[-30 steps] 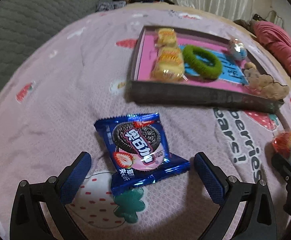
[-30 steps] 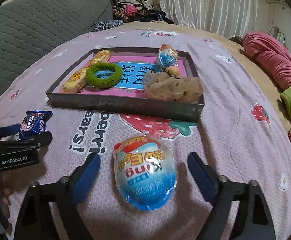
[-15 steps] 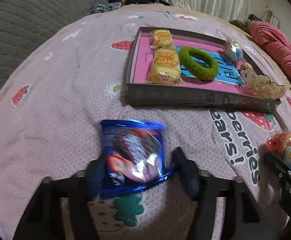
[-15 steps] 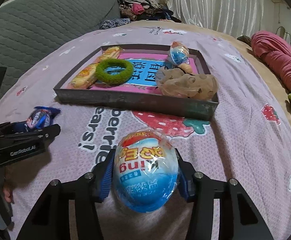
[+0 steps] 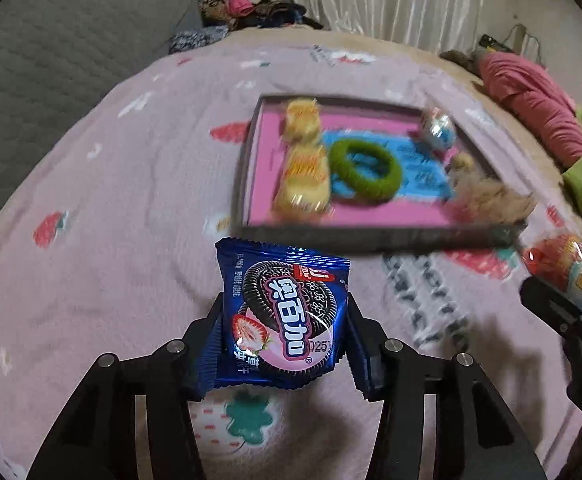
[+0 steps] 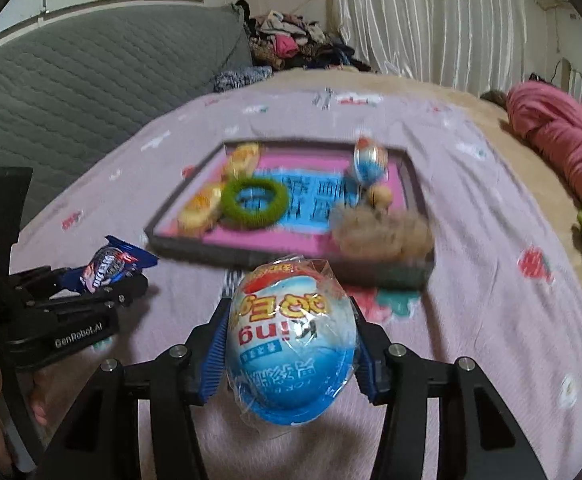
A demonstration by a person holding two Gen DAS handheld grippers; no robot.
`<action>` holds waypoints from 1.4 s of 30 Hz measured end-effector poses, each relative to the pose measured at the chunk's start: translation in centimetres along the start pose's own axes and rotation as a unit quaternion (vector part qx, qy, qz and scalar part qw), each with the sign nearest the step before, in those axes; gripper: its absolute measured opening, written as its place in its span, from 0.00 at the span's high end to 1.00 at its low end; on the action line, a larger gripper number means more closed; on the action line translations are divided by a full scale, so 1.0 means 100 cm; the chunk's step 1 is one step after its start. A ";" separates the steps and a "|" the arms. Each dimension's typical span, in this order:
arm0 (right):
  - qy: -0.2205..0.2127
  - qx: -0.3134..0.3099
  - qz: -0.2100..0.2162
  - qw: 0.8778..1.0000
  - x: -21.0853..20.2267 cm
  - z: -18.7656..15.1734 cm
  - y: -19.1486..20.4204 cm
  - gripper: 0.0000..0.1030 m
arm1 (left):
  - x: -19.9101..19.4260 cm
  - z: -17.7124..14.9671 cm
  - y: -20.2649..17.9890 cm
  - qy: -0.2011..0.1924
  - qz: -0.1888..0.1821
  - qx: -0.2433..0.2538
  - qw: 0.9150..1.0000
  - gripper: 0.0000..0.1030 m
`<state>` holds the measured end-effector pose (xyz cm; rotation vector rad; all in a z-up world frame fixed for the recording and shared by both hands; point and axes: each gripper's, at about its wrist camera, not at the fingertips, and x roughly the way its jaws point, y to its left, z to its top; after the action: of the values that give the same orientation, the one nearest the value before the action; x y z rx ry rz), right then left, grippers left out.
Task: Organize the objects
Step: 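Carry the cookie packet and King Egg over the tray with both grippers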
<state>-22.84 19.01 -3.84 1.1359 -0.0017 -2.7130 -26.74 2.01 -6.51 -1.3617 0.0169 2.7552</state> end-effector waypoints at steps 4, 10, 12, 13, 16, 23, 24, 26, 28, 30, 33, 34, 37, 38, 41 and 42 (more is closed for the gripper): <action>-0.018 -0.006 -0.004 1.000 -0.004 0.030 0.001 0.48 | -0.010 0.025 -0.007 -0.021 -0.002 0.009 1.000 0.48; -0.035 -0.011 -0.004 0.999 0.001 0.065 -0.001 0.48 | -0.013 0.064 -0.012 -0.046 -0.005 0.012 0.999 0.48; -0.039 -0.013 -0.005 0.999 0.006 0.076 -0.003 0.48 | -0.009 0.074 -0.014 -0.050 -0.007 0.012 0.999 0.47; -0.039 -0.014 -0.005 0.999 0.010 0.081 -0.004 0.48 | -0.006 0.078 -0.015 -0.051 -0.007 0.013 0.999 0.47; -0.036 -0.016 -0.005 0.999 0.026 0.092 -0.009 0.48 | 0.007 0.090 -0.019 -0.053 -0.010 0.015 0.998 0.47; -0.014 -0.010 -0.009 1.000 0.076 0.101 -0.023 0.48 | 0.050 0.099 -0.028 -0.047 -0.013 0.018 0.999 0.47; -0.007 -0.012 -0.011 1.000 0.086 0.101 -0.025 0.48 | 0.057 0.100 -0.029 -0.045 -0.012 0.018 0.999 0.47; 0.001 -0.012 -0.011 1.000 0.097 0.099 -0.027 0.48 | 0.067 0.099 -0.030 -0.039 -0.014 0.019 0.999 0.47; 0.011 -0.011 -0.011 1.000 0.109 0.096 -0.028 0.48 | 0.077 0.097 -0.030 -0.033 -0.014 0.019 0.999 0.47; 0.024 -0.011 -0.009 1.000 0.121 0.093 -0.030 0.48 | 0.085 0.095 -0.031 -0.030 -0.013 0.019 0.999 0.47; 0.038 -0.013 -0.013 0.999 0.133 0.087 -0.029 0.48 | 0.093 0.093 -0.031 -0.026 -0.005 0.023 0.999 0.46; 0.042 -0.012 -0.014 0.999 0.137 0.085 -0.030 0.48 | 0.095 0.093 -0.032 -0.026 0.000 0.025 0.999 0.45; 0.053 -0.009 -0.017 0.998 0.144 0.080 -0.033 0.48 | 0.099 0.092 -0.029 -0.026 0.000 0.021 0.999 0.42; 0.055 -0.009 -0.020 0.998 0.145 0.079 -0.033 0.48 | 0.100 0.092 -0.028 -0.024 -0.003 0.019 1.000 0.42; 0.058 -0.007 -0.019 0.998 0.146 0.078 -0.035 0.48 | 0.102 0.092 -0.027 -0.022 -0.002 0.017 1.000 0.40; 0.060 -0.008 -0.021 0.998 0.146 0.079 -0.035 0.48 | 0.101 0.092 -0.027 -0.023 -0.001 0.016 1.000 0.39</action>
<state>-39.00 19.13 -8.85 1.3055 0.0624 -2.6719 -39.95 5.64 -8.91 -1.2883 0.0566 2.7719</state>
